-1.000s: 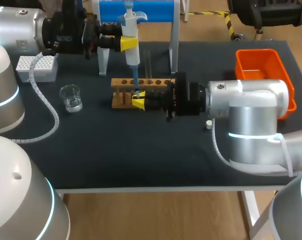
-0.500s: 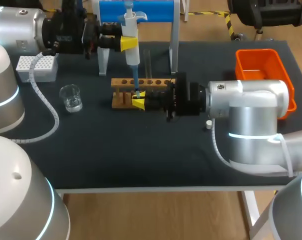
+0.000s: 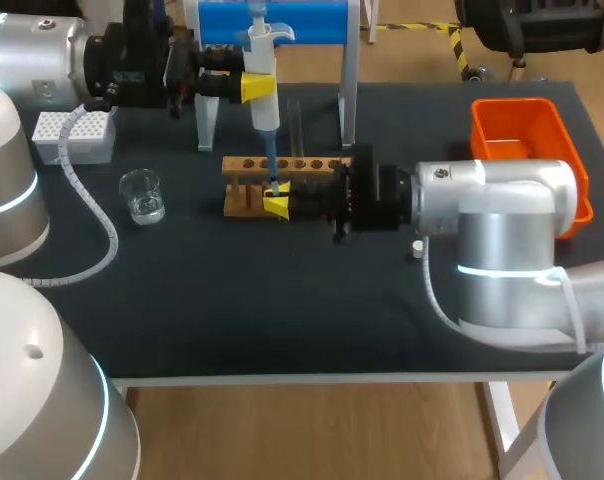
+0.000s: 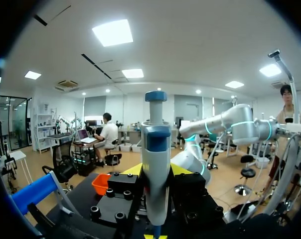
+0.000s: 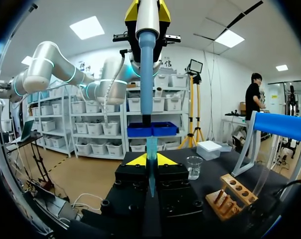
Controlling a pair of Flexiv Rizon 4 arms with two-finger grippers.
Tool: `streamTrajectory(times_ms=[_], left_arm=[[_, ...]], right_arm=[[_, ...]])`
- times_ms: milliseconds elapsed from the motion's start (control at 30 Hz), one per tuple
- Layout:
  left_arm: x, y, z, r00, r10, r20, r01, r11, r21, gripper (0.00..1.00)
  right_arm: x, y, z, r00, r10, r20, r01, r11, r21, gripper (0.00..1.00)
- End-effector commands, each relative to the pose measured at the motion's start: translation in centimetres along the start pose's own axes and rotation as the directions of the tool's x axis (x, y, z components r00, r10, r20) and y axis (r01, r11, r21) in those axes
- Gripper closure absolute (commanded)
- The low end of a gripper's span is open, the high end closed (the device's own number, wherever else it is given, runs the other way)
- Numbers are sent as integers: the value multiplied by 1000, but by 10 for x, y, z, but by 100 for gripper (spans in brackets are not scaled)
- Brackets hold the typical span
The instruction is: Invert the test tube, pick up the pipette, mount the tip to pipette, aspirate from beaker and dispense into the tube, eject the tip, return the pipette, and cap with the stopper.
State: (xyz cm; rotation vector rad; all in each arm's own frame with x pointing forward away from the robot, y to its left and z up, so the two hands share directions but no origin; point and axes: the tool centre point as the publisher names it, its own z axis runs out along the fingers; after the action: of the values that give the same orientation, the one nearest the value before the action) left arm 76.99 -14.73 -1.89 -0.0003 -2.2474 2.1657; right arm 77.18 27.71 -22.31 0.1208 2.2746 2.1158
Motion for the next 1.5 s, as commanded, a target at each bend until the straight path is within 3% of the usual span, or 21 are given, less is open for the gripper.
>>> streamTrajectory(times_ms=[33, 1167, 1500], left_arm=[[0, 0, 0, 1000, 1, 2, -1, 1000, 1, 100], [0, 0, 0, 1000, 1, 2, -1, 1000, 1, 100], [0, 0, 0, 1000, 1, 2, -1, 1000, 1, 100]], right_arm=[[-1, -1, -1, 1000, -1, -5, 1, 1000, -7, 100], [-1, 18, -9, 1000, -2, 20, 2, 1000, -8, 100], [0, 13, -10, 1000, 6, 25, -6, 1000, 2, 100]])
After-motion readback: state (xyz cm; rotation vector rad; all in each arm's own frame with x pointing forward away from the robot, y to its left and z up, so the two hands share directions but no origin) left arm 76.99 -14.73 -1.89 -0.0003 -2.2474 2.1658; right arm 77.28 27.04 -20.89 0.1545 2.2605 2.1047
